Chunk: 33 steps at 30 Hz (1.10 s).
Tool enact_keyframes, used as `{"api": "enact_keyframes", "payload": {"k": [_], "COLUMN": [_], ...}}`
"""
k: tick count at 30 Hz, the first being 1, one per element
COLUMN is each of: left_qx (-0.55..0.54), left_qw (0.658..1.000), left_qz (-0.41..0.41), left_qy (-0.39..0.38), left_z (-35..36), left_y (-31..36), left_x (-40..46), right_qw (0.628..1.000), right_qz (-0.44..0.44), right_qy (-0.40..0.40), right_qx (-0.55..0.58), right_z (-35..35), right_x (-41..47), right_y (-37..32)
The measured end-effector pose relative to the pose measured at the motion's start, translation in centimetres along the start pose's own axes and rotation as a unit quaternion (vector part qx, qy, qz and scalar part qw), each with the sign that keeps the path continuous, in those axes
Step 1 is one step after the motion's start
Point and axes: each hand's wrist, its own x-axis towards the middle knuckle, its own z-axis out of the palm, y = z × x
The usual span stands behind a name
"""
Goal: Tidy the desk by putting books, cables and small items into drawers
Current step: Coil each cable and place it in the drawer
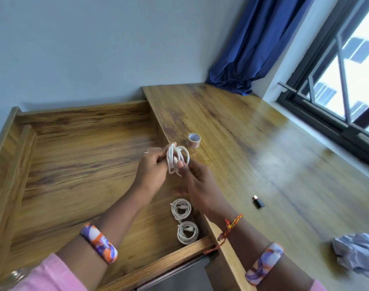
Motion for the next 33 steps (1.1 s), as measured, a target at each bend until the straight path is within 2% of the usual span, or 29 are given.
{"api": "enact_keyframes", "payload": {"k": [3, 5, 7, 9, 11, 13, 16, 18, 20, 23, 25, 28, 30, 33], "left_qx": [-0.145, -0.278, -0.356, -0.370, -0.330, -0.282, -0.255, -0.243, -0.203, -0.122, -0.057, 0.044, 0.048, 0.048], "left_qw": [0.982, 0.941, 0.902, 0.889, 0.907, 0.931, 0.949, 0.953, 0.966, 0.986, 0.993, 0.995, 0.994, 0.994], "left_qz": [-0.081, -0.146, -0.183, -0.189, -0.163, -0.124, -0.090, -0.055, -0.017, 0.031, 0.050, 0.068, 0.067, 0.050], "left_qy": [-0.091, -0.130, -0.159, -0.195, -0.207, -0.194, -0.165, -0.170, -0.156, -0.108, -0.087, -0.066, -0.077, -0.082], "left_z": [0.6, 1.0, 1.2, 1.4, 1.7, 2.1, 2.3, 2.6, 2.9, 3.3, 3.3, 3.2, 3.2, 3.2], "left_y": [2.3, 3.5, 4.1, 4.6, 5.0, 5.5, 6.4, 7.2, 7.9, 8.1, 8.3, 8.7, 9.1, 9.7], "left_x": [0.0, 0.1, 0.4, 0.8, 1.0, 1.1, 1.1, 1.0, 0.8, 1.1, 1.2, 1.2, 1.0, 0.7], "right_qw": [0.988, 0.964, 0.928, 0.884, 0.867, 0.892, 0.974, 0.987, 0.986, 0.980, 0.974, 0.917, 0.860, 0.758], "right_qz": [-0.094, -0.138, -0.149, -0.176, -0.202, -0.219, -0.169, -0.130, -0.104, -0.079, -0.105, -0.208, -0.278, -0.289], "right_qy": [0.049, 0.071, 0.085, 0.093, 0.082, 0.061, 0.070, 0.090, 0.110, 0.157, 0.200, 0.226, 0.231, 0.239], "right_qx": [-0.114, -0.215, -0.331, -0.423, -0.449, -0.392, -0.136, -0.009, 0.067, 0.091, -0.031, -0.256, -0.359, -0.534], "right_z": [-0.9, -2.0, -3.5, -4.7, -5.5, -6.2, -7.1, -7.4, -7.6, -7.7, -7.7, -7.4, -7.4, -7.1], "right_x": [0.2, 0.3, 0.3, -0.1, -0.5, -0.9, -1.7, -2.2, -2.5, -2.6, -2.5, -2.5, -2.6, -3.0], "right_y": [-0.9, -1.6, -2.3, -2.9, -3.5, -4.1, -6.0, -7.2, -8.0, -8.9, -8.9, -9.2, -9.6, -10.3]}}
